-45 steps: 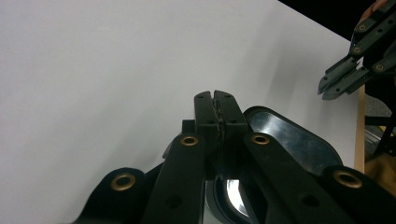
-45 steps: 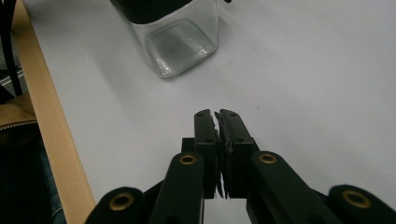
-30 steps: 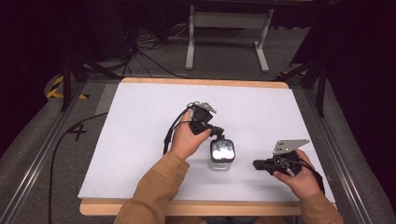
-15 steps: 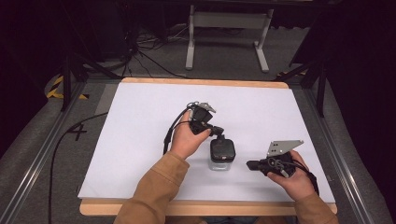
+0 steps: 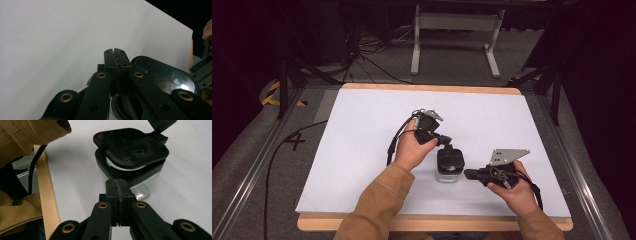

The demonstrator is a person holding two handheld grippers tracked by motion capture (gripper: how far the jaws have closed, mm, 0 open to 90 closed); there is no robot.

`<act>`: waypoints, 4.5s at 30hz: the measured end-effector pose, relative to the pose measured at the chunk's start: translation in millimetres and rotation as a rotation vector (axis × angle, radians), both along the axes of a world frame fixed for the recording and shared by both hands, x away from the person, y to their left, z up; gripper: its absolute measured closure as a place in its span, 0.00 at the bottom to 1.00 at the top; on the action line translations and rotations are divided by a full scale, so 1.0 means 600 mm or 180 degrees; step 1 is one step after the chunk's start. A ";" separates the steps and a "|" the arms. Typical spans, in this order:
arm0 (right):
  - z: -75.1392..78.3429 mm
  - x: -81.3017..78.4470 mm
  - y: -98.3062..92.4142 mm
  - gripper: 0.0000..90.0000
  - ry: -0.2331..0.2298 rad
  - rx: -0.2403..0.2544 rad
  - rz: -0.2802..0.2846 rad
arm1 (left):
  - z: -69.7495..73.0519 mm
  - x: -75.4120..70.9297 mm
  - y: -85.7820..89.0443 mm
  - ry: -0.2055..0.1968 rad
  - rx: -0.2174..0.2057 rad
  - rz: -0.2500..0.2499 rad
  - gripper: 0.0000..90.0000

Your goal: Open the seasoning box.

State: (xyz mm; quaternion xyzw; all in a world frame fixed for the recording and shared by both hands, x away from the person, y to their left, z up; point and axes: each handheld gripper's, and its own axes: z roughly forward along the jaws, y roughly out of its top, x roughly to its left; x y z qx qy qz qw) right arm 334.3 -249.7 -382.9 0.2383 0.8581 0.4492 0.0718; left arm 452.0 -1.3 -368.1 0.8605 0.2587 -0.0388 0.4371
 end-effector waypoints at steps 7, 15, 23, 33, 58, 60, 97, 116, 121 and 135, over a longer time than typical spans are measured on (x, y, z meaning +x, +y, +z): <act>-0.005 0.003 0.011 1.00 -0.0029 0.0090 -0.0035 | 0.001 -0.004 0.000 -0.0044 0.0015 0.0022 1.00; -0.001 0.006 0.010 1.00 -0.0086 0.0123 -0.0062 | 0.024 -0.026 0.015 -0.0193 -0.0018 0.0012 0.96; 0.014 0.015 0.007 1.00 -0.0158 0.0226 -0.0093 | 0.072 -0.079 0.057 -0.0317 -0.0072 -0.0256 0.97; 0.029 0.027 0.013 1.00 -0.0199 0.0374 -0.0140 | 0.076 -0.129 0.062 -0.0159 0.0273 -0.0700 0.96; 0.011 0.029 0.017 1.00 -0.0100 0.0361 -0.0193 | 0.053 -0.103 0.041 -0.0502 -0.0006 -0.0055 0.99; 0.006 0.027 0.018 1.00 -0.0071 0.0320 -0.0175 | 0.053 -0.096 0.040 -0.0506 -0.0030 -0.0028 0.95; -0.005 0.004 0.017 1.00 -0.0272 0.0155 -0.0194 | 0.055 -0.061 0.030 -0.0690 -0.0199 0.0366 0.92; 0.043 0.027 -0.039 0.79 -0.0229 0.0222 -0.0397 | 0.097 -0.122 0.129 -0.0605 -0.0127 0.0407 0.70; 0.058 0.040 -0.060 0.73 -0.0239 0.0227 -0.0509 | 0.090 -0.127 0.158 -0.0605 0.0015 0.0549 0.68; 0.054 0.085 -0.100 0.64 -0.0174 0.0067 -0.0753 | 0.048 -0.116 0.245 -0.0454 0.0122 0.0896 0.59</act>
